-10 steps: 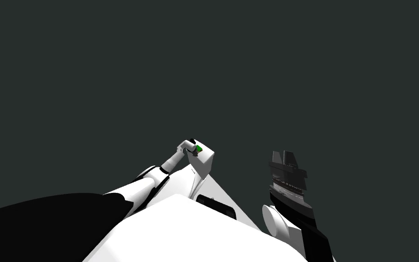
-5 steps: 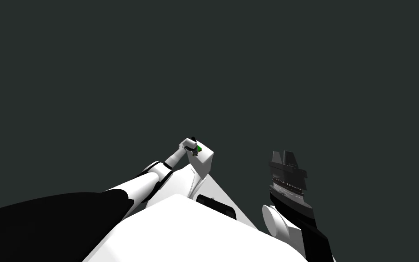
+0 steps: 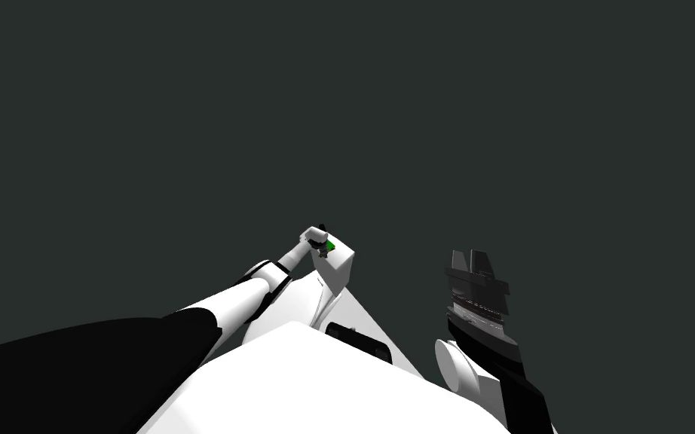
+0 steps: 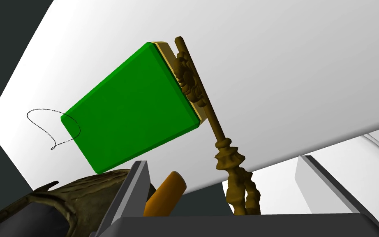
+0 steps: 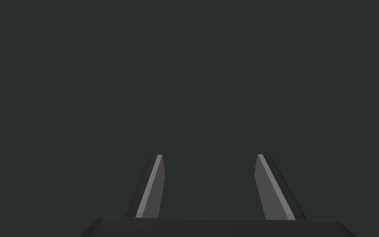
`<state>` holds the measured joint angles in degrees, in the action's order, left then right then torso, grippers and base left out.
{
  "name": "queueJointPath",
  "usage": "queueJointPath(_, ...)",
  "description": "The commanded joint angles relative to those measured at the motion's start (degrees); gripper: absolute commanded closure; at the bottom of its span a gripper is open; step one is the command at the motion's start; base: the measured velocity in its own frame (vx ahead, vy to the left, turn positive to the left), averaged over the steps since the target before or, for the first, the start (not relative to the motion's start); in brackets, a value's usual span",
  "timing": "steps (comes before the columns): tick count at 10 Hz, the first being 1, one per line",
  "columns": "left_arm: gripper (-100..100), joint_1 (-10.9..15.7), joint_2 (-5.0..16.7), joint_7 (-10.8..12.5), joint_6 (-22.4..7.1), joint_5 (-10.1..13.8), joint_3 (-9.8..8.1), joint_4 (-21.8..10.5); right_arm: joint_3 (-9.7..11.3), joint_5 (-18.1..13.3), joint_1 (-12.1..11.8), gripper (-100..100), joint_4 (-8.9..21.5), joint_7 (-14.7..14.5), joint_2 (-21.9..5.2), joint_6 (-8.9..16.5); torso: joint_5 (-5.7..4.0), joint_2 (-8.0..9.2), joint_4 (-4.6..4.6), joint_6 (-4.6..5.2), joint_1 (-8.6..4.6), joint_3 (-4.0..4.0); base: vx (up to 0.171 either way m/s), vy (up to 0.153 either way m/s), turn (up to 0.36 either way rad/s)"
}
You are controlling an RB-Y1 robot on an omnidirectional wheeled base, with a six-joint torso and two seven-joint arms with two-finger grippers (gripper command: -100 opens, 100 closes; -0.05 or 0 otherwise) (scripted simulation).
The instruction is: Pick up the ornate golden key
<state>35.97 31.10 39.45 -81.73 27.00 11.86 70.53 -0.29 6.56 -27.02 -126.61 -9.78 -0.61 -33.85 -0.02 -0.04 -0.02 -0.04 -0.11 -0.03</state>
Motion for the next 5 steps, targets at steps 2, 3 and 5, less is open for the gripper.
queueJointPath(2,-100,2.7,-0.1,-0.9,-1.4,0.6,0.39,-3.9,0.0,0.0,0.0,0,0.0,0.0,0.0,0.0,0.0,-0.01,0.0,0.0,-0.01,0.0,0.0,-0.026,0.042)
queueJointPath(3,-100,3.6,-0.2,-1.2,-1.8,0.8,0.51,-5.1,0.0,0.0,0.0,0,0.0,0.0,0.0,0.0,0.0,0.0,0.0,0.0,-0.01,0.0,-0.005,-0.023,0.039)
queueJointPath(5,-100,5.3,-0.2,-1.7,-2.5,1.2,0.75,-7.5,0.0,0.0,0.0,0,0.0,0.0,0.0,0.0,0.0,0.02,0.0,0.0,0.01,0.01,-0.006,-0.021,0.031)
